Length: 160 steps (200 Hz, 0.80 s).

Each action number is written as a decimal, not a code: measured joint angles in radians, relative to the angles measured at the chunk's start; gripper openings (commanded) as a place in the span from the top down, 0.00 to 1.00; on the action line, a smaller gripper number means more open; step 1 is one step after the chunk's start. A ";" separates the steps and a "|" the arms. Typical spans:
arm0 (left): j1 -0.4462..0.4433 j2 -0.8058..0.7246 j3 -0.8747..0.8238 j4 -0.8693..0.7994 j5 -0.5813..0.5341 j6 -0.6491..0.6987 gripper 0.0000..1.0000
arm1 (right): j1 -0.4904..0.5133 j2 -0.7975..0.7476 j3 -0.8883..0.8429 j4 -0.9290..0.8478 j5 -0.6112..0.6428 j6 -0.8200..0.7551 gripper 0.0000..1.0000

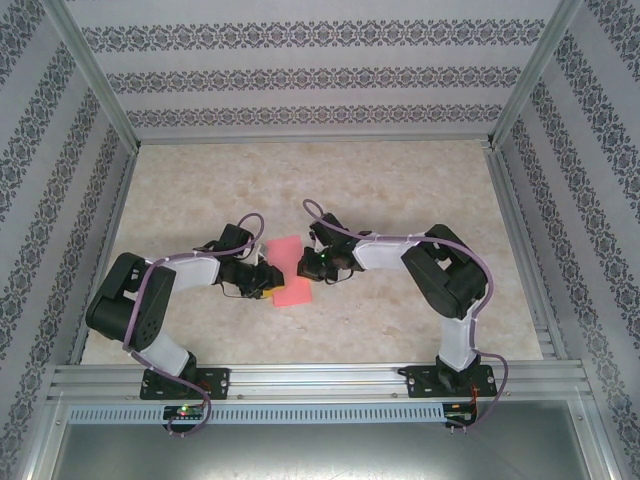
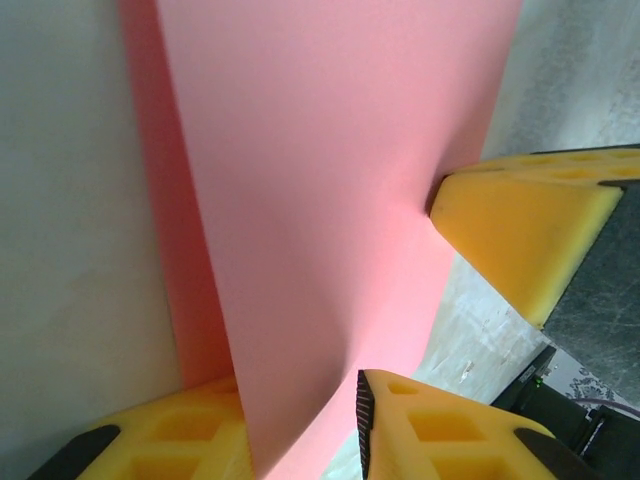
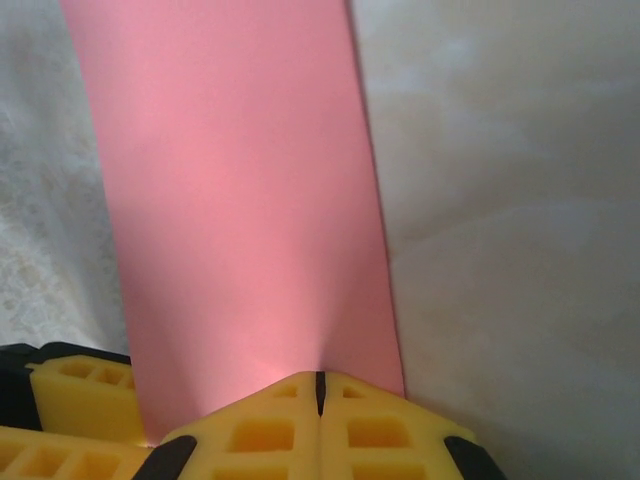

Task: Fold a paper plane with a square sheet of paper (pick it up from the middle)
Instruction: Fold the triangle a second time at the center of the table.

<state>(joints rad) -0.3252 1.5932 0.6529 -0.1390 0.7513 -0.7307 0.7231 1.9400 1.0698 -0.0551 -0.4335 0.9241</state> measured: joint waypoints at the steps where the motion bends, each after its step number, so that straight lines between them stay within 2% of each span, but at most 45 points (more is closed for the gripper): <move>1: 0.000 0.000 0.000 0.000 0.000 0.000 0.69 | -0.001 0.001 0.002 0.000 0.000 0.000 0.99; 72: 0.000 -0.052 -0.024 0.013 0.006 -0.015 0.70 | -0.001 0.021 0.031 -0.001 0.015 -0.008 0.99; 125: 0.000 -0.097 -0.084 0.021 0.020 -0.045 0.75 | 0.000 0.024 0.042 -0.019 0.022 -0.008 0.99; 160: 0.000 -0.095 -0.090 0.020 0.018 -0.074 0.87 | 0.002 0.024 0.045 -0.025 0.025 -0.008 0.99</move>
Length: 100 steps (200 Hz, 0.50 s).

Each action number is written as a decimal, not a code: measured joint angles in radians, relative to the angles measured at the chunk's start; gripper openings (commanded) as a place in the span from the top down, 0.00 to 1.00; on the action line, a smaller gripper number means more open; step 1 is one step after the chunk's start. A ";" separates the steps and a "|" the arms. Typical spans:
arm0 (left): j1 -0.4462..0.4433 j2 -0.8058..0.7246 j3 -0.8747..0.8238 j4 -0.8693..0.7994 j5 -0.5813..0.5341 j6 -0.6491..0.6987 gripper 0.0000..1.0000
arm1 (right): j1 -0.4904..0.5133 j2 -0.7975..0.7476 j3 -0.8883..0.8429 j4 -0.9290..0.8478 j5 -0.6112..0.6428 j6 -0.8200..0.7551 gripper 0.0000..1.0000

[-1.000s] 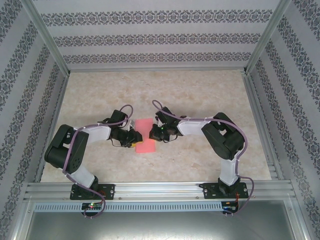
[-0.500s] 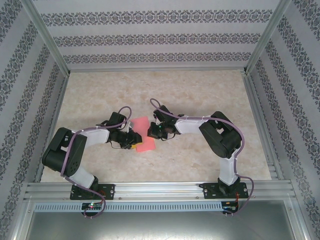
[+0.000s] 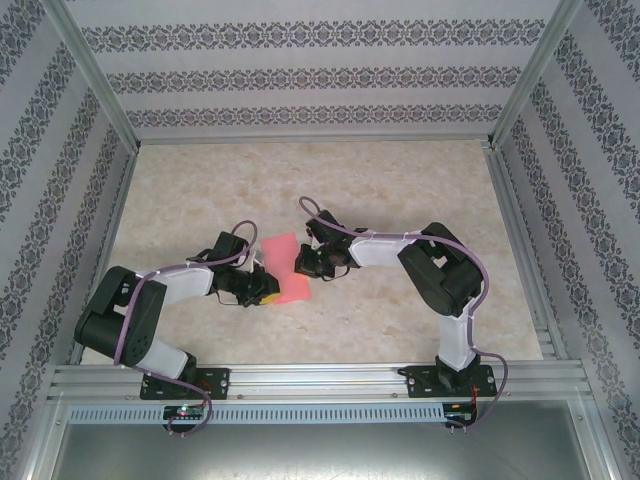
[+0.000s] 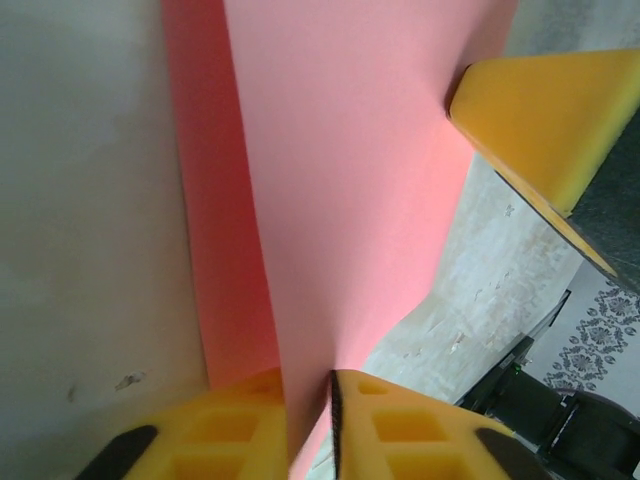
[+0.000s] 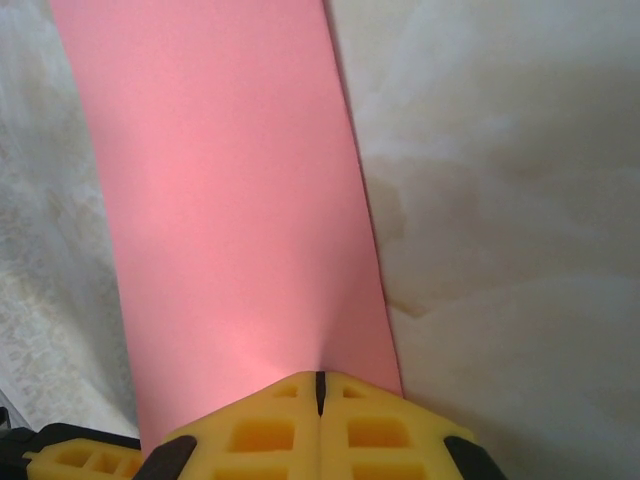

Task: Fold a paper plane with a square sheet of paper (pick it up from the middle)
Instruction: Fold the triangle a second time at the center of the table.

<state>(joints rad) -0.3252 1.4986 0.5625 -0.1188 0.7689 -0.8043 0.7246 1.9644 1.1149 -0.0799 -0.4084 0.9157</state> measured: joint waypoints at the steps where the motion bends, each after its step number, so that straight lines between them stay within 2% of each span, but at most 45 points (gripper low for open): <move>1: 0.000 0.000 0.000 0.000 0.000 0.000 0.87 | 0.000 0.000 0.000 0.000 0.000 0.000 0.99; 57: 0.000 0.034 0.032 -0.041 -0.043 -0.007 0.90 | 0.006 -0.023 -0.011 -0.012 0.025 -0.031 0.99; 100: 0.000 0.061 0.106 -0.109 -0.053 0.053 0.90 | 0.006 -0.048 -0.012 -0.027 0.048 -0.034 0.98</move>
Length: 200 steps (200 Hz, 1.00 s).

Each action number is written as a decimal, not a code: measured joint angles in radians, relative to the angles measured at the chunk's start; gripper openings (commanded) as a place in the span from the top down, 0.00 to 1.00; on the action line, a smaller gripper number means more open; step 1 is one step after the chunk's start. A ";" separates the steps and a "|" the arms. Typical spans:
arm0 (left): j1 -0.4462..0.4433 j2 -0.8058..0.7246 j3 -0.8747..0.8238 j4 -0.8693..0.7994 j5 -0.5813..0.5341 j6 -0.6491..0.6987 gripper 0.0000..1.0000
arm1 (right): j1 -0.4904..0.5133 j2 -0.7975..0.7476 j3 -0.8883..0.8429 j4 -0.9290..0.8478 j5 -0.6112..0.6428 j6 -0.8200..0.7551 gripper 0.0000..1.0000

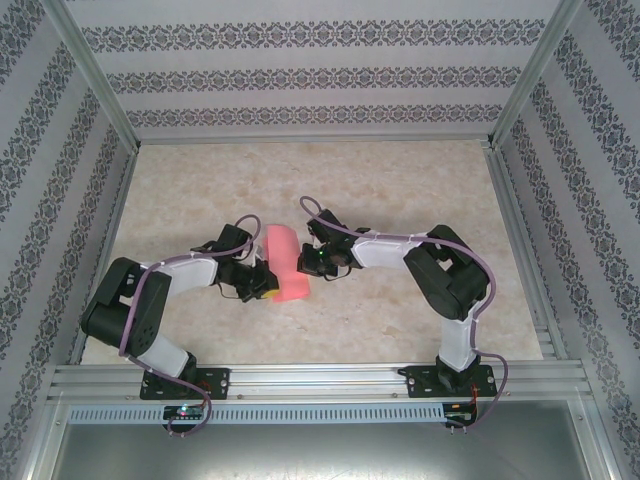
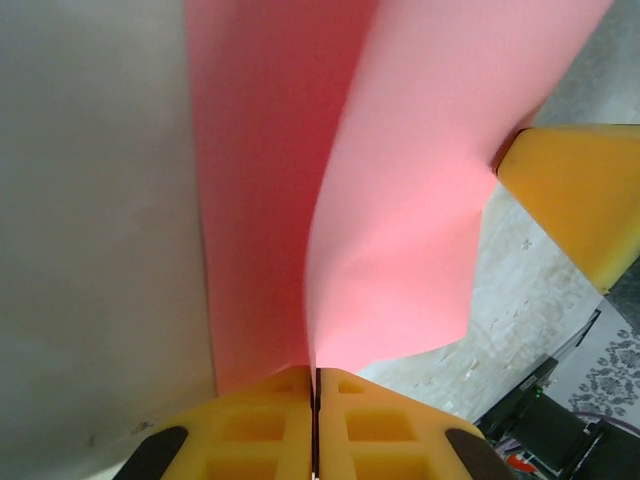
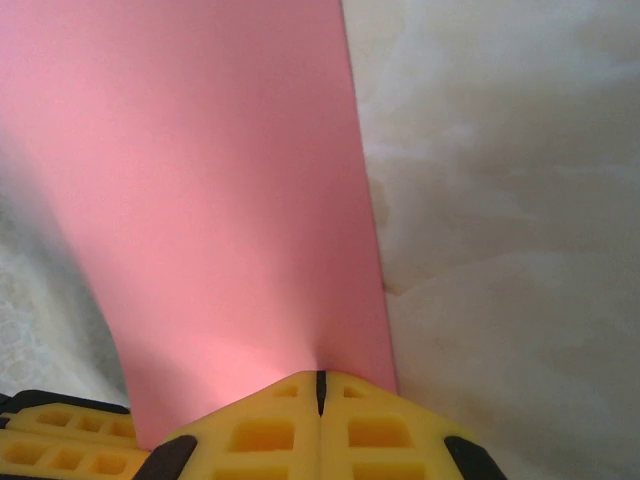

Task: Fold a paper plane with a square sheet of paper (pick it up from the middle)
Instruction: Fold the triangle a second time at the center of the table.

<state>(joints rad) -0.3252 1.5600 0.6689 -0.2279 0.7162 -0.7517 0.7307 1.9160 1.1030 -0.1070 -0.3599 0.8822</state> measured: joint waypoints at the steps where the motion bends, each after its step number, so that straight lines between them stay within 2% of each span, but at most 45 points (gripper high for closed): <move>1: 0.000 0.000 0.003 -0.003 -0.001 0.003 0.90 | 0.000 -0.001 0.000 0.000 0.000 0.000 0.98; 42: 0.000 0.006 0.028 -0.042 -0.006 0.039 0.84 | 0.000 -0.002 0.037 0.004 -0.008 -0.018 0.98; 78: 0.000 -0.008 0.020 -0.043 0.011 0.035 0.72 | 0.000 0.034 0.056 0.011 -0.035 -0.020 0.97; 171: 0.000 -0.028 -0.006 0.079 0.099 -0.029 0.67 | 0.000 0.090 0.078 -0.018 -0.089 -0.026 0.98; 200: 0.000 0.000 0.005 0.113 0.104 -0.050 0.62 | 0.000 0.090 0.078 -0.018 -0.096 -0.025 0.98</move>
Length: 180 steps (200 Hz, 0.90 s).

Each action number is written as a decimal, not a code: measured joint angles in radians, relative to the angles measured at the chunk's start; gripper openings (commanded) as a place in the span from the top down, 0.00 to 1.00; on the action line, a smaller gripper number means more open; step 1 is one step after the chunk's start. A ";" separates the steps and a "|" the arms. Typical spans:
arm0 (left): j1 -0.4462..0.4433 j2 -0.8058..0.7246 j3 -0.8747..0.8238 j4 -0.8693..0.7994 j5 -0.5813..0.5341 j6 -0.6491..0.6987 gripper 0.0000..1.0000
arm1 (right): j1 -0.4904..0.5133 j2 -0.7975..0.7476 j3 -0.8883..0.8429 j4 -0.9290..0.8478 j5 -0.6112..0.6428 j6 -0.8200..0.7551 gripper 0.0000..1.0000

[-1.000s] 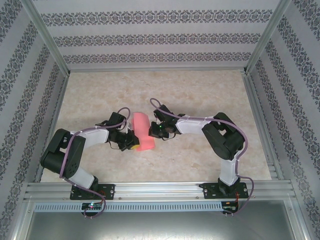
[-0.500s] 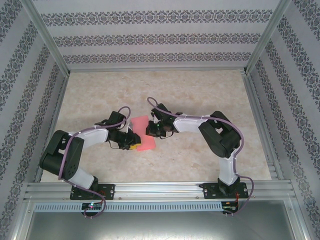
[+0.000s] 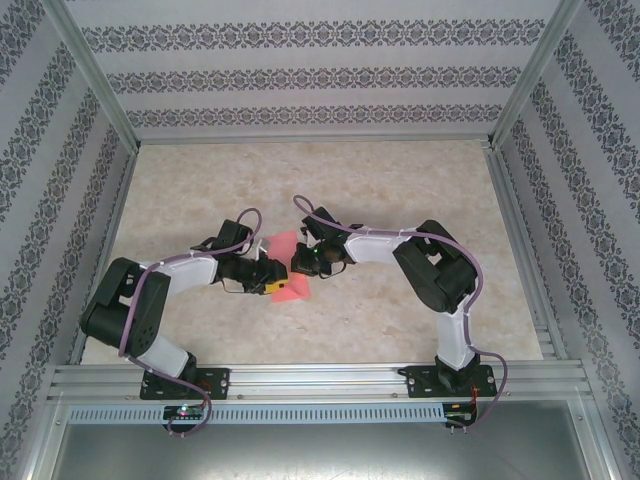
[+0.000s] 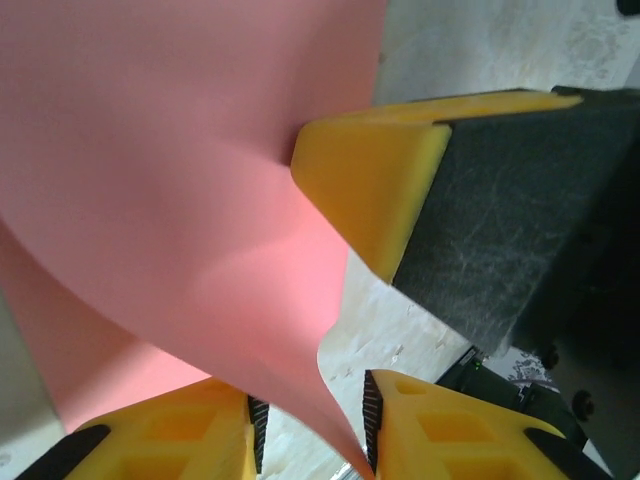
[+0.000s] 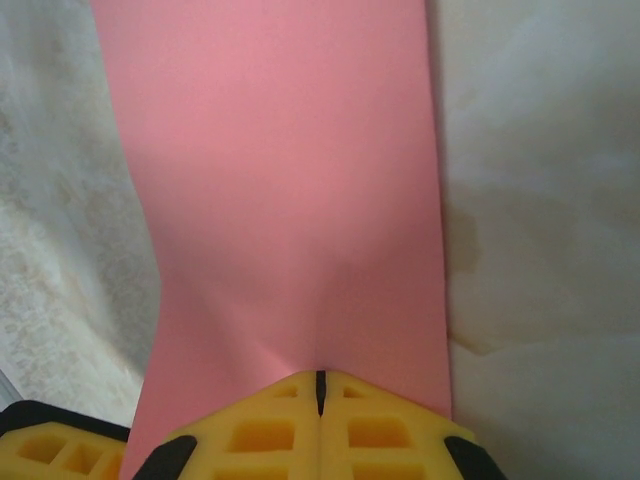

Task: Fold a paper plane with a square sheet of paper (pick it up from the middle)
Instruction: Fold the triangle a second time at the center of the table.

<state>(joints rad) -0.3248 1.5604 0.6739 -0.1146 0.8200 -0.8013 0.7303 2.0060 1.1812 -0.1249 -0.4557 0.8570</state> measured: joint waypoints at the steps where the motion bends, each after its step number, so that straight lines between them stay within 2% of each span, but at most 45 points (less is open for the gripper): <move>1: 0.000 0.001 0.000 0.000 0.000 0.000 0.62 | 0.000 0.000 0.000 0.000 0.000 0.000 0.98; 50: 0.000 0.037 0.034 0.045 0.000 -0.030 0.49 | -0.002 0.000 0.000 -0.006 -0.018 0.003 0.95; 83: 0.003 0.056 0.041 0.060 0.007 -0.042 0.47 | -0.023 0.001 -0.009 0.001 -0.045 0.021 0.91; 137: 0.006 0.077 0.043 0.065 0.010 -0.043 0.57 | -0.077 -0.061 -0.092 0.069 -0.087 0.069 0.80; 180: 0.006 0.096 0.044 0.068 0.006 -0.041 0.67 | -0.098 -0.137 -0.108 0.081 -0.093 0.024 0.74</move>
<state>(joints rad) -0.3191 1.6562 0.7177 -0.0471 0.8257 -0.8425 0.6323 1.8694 1.0729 -0.0437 -0.5488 0.8814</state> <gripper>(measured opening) 0.346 0.248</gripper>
